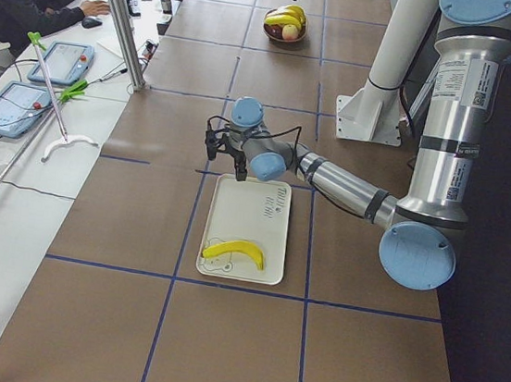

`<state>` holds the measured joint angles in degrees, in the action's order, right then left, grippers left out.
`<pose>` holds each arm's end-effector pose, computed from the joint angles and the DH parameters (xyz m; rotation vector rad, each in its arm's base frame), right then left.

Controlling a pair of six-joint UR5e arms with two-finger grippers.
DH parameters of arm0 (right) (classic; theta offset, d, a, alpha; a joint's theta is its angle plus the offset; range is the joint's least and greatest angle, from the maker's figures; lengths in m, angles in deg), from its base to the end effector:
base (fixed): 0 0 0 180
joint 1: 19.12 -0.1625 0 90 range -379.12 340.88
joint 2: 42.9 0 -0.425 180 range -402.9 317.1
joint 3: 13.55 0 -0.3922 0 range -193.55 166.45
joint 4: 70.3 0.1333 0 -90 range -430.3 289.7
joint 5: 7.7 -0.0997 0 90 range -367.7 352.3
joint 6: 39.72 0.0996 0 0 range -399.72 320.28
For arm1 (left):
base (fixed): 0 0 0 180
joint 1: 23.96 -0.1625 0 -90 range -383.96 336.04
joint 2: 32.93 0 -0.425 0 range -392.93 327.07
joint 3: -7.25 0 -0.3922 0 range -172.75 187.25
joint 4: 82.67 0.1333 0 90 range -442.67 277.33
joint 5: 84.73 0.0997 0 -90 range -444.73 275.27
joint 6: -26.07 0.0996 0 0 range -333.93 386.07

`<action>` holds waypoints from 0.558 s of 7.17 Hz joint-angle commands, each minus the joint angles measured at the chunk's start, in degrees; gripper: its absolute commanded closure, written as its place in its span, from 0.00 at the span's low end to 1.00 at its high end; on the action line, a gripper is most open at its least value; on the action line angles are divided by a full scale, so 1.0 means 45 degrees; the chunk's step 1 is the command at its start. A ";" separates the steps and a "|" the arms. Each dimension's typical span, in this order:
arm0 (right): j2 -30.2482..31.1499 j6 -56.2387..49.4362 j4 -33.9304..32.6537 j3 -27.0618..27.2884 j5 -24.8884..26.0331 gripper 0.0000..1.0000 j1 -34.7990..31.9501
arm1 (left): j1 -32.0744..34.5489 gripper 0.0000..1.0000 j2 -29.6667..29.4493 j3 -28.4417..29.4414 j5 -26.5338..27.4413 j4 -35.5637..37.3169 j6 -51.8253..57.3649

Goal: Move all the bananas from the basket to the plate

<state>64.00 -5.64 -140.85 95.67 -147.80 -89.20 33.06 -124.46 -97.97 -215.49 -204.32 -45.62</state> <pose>-0.0776 -0.3810 0.5756 -0.0754 -0.9298 0.0629 0.2201 -0.4646 0.4499 -0.0350 1.0481 -0.3127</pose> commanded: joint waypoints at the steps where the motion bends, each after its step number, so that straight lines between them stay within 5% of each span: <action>1: -0.0220 0.0026 -0.0006 -0.0346 0.0000 0.03 0.0259 | -0.0092 0.01 -0.0011 0.0042 0.0015 0.0003 0.0014; 4: -0.0240 0.0026 -0.0006 -0.0541 0.0000 0.11 0.0963 | -0.0112 0.01 -0.0030 0.0062 0.0015 -0.0017 0.0014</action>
<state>63.01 -5.59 -140.85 93.42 -147.74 -85.63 32.60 -124.54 -97.72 -215.42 -204.39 -45.56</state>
